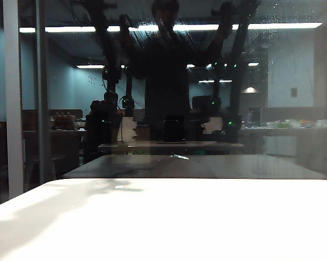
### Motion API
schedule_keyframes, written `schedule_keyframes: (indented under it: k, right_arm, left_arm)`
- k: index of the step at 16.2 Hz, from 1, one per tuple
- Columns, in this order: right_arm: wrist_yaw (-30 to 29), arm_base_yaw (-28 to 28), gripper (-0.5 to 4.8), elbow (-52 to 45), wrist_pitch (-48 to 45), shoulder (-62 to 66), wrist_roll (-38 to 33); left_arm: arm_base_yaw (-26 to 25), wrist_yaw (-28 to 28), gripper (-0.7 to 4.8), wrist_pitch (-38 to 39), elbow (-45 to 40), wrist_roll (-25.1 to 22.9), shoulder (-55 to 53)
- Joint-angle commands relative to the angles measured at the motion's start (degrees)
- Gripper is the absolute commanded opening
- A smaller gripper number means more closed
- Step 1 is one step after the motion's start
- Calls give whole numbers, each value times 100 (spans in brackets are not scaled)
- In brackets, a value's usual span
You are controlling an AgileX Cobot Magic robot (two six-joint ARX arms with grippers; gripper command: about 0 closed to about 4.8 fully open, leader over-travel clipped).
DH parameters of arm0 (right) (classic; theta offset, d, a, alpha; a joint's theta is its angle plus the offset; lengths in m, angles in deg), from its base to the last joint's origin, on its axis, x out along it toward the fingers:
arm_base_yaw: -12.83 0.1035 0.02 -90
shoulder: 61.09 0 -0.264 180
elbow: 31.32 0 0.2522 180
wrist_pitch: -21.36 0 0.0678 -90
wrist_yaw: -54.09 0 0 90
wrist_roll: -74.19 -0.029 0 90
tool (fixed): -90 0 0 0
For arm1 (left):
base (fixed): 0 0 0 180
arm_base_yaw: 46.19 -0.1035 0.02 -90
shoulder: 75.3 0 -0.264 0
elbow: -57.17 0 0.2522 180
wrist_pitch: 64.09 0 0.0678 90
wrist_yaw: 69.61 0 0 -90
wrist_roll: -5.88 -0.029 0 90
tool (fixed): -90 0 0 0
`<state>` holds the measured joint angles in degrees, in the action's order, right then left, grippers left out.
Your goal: Reach upward to find where there is water on the glass, pick up the sponge from the table, dry the water, and finally place the sponge back on the table.
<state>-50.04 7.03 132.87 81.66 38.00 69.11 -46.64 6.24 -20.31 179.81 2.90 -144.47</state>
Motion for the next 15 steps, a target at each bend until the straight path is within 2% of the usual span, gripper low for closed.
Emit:
schedule_keyframes:
  k: [1, 4, 6, 10, 12, 15]
  right_arm:
    - [286, 354, -9, 7, 313, -201, 337]
    - [343, 787, -9, -872, 389, -774, 533]
    - [616, 1016, -9, -2035, 376, -1530, 719]
    - [675, 1023, -9, -4426, 68, -3346, 728]
    - [710, 1021, -9, -5510, -157, -4199, 728]
    - [717, 1019, -9, -6575, -295, -4942, 691]
  left_arm:
    - [24, -149, -5, -4, 26, 4, 68]
    - [256, -264, -5, 20, 24, 0, 72]
    - [363, -264, -5, 92, 24, 2, 96]
    - [625, -356, -5, 365, 13, 2, 212]
    - [962, -474, -5, 490, -15, 0, 356]
    - [1069, -476, -5, 713, -166, 2, 643]
